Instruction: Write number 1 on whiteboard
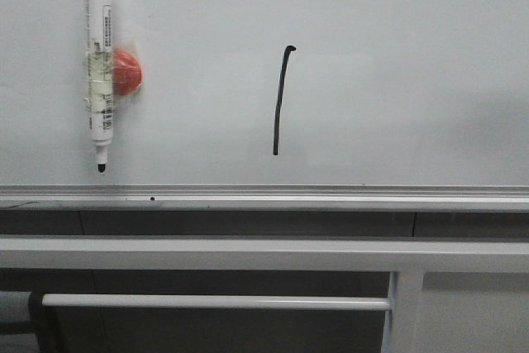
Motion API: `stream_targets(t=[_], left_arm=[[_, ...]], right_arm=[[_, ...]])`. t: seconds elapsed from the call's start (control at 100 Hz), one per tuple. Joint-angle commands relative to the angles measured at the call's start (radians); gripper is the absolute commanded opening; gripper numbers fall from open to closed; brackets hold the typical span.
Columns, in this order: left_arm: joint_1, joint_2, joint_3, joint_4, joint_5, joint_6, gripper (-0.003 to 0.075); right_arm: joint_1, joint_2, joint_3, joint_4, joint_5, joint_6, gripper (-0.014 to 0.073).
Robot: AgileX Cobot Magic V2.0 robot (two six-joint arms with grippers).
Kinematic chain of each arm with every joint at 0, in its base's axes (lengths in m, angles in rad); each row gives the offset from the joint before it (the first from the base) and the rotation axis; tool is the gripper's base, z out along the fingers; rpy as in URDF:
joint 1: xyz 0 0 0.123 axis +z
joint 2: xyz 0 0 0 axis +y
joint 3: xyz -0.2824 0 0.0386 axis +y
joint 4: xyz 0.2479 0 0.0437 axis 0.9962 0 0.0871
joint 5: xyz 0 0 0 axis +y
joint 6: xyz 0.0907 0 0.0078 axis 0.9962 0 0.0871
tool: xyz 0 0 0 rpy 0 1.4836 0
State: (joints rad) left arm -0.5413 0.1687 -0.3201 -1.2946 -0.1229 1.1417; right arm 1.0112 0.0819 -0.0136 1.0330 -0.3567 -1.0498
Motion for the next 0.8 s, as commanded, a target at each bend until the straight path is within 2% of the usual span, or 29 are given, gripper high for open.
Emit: stream_targets(t=[0.0,0.19,0.34,0.43,0.5,0.55,0.66,0.74,0.79], left_arm=[[0.120,-0.073,0.035,0.014,0.007,0.000,-0.0020],[0.308,-0.155,0.140,-0.006,0.003,0.000,-0.0020],[0.388,-0.155,0.173,-0.082,0.007,0.000,-0.0020],[0.408,-0.155,0.186,-0.019,0.050,-0.021,-0.0020],[0.416,-0.155,0.192,0.222,0.106,-0.192,-0.0020],[0.422,-0.155,0.192,0.493,0.152,-0.425,-0.0020],[0.438,-0.155,0.198,0.971,0.237,-0.930,-0.0020],[0.463,-0.163,0.218,1.177,0.264,-1.161,-0.0020],[0.484,-0.180,0.239,1.233,0.271,-1.223,-0.0020]], right_arm=[[-0.003,0.008,-0.026,-0.026,-0.043,-0.012,-0.0063],[-0.003,0.008,-0.026,-0.026,-0.043,-0.012,-0.0063],[-0.003,0.008,-0.026,-0.026,-0.043,-0.012,-0.0064],[-0.003,0.008,-0.026,-0.026,-0.043,-0.012,-0.0064],[-0.003,0.008,-0.026,-0.026,-0.043,-0.012,-0.0063],[-0.003,0.008,-0.026,-0.026,-0.043,-0.012,-0.0064],[-0.003,0.008,-0.026,-0.026,-0.043,-0.012,-0.0063],[-0.003,0.008,-0.026,-0.026,-0.043,-0.012,-0.0063],[-0.003,0.008,-0.026,-0.026,-0.043,-0.012,-0.0063]])
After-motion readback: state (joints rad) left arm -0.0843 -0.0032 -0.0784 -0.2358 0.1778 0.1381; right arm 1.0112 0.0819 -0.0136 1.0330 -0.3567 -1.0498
